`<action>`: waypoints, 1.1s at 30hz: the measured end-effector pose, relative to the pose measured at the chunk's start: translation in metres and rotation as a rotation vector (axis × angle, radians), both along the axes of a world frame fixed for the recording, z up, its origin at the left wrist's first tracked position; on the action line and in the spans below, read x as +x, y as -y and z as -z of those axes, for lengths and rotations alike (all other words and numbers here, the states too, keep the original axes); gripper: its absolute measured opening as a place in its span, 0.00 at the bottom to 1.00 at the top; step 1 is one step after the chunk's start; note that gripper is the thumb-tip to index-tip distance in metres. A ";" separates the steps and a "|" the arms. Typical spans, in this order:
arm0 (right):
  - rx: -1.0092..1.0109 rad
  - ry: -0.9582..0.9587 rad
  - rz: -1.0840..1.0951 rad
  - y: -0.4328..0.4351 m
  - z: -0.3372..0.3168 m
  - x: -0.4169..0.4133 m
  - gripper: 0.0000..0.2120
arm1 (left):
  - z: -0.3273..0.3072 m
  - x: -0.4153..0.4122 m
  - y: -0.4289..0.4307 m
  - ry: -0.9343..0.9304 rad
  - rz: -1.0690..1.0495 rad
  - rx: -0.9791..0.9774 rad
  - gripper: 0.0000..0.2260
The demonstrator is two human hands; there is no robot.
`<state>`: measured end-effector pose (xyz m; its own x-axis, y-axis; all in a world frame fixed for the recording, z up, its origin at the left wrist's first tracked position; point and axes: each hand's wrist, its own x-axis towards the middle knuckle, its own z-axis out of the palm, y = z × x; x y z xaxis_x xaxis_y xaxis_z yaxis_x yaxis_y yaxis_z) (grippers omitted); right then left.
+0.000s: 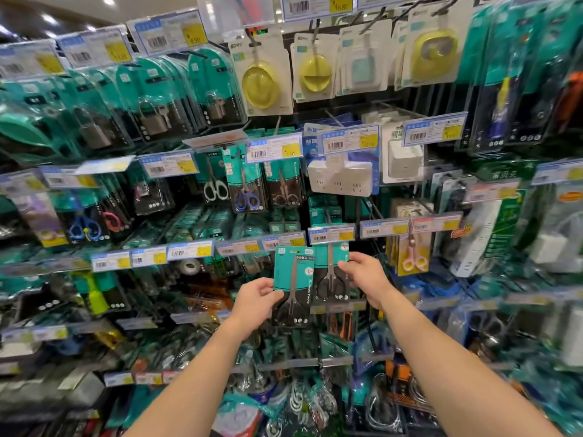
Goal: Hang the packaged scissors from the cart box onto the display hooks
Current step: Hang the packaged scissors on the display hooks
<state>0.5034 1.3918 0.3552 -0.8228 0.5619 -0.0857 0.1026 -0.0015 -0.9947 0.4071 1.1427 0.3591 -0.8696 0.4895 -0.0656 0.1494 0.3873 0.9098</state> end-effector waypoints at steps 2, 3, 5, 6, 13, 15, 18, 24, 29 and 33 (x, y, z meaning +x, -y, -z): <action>-0.015 -0.012 0.013 0.001 0.004 -0.001 0.10 | 0.003 -0.001 0.000 0.009 -0.004 0.002 0.06; -0.020 -0.021 0.018 0.002 0.006 -0.001 0.10 | 0.004 -0.001 0.000 0.016 -0.006 0.004 0.06; -0.034 -0.035 0.027 0.003 0.010 0.000 0.09 | 0.008 -0.001 0.000 0.029 -0.006 0.012 0.06; -0.049 -0.046 0.031 0.002 0.012 0.001 0.10 | 0.010 -0.001 0.000 0.031 -0.003 0.012 0.07; 0.039 -0.082 0.074 -0.001 0.006 -0.001 0.10 | 0.013 0.001 -0.001 0.012 -0.008 -0.026 0.07; 0.058 -0.063 0.103 -0.004 0.004 -0.008 0.09 | 0.015 0.000 0.000 0.023 -0.005 -0.024 0.08; 0.083 -0.006 0.124 -0.012 0.005 -0.024 0.10 | 0.019 -0.002 -0.002 0.033 0.017 -0.030 0.08; 0.053 0.093 0.178 -0.028 0.003 -0.044 0.09 | 0.031 -0.001 -0.017 0.072 0.017 -0.052 0.08; 0.217 0.265 0.213 -0.008 0.026 -0.023 0.15 | 0.035 -0.001 -0.036 0.086 0.027 -0.059 0.10; -0.066 0.196 0.021 0.018 0.047 0.009 0.13 | 0.034 0.001 -0.052 0.086 -0.004 -0.051 0.08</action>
<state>0.5123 1.3739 0.3087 -0.7749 0.5667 -0.2801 0.2936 -0.0698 -0.9534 0.4081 1.1947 0.3252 -0.8617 0.4798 -0.1651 0.0693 0.4337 0.8984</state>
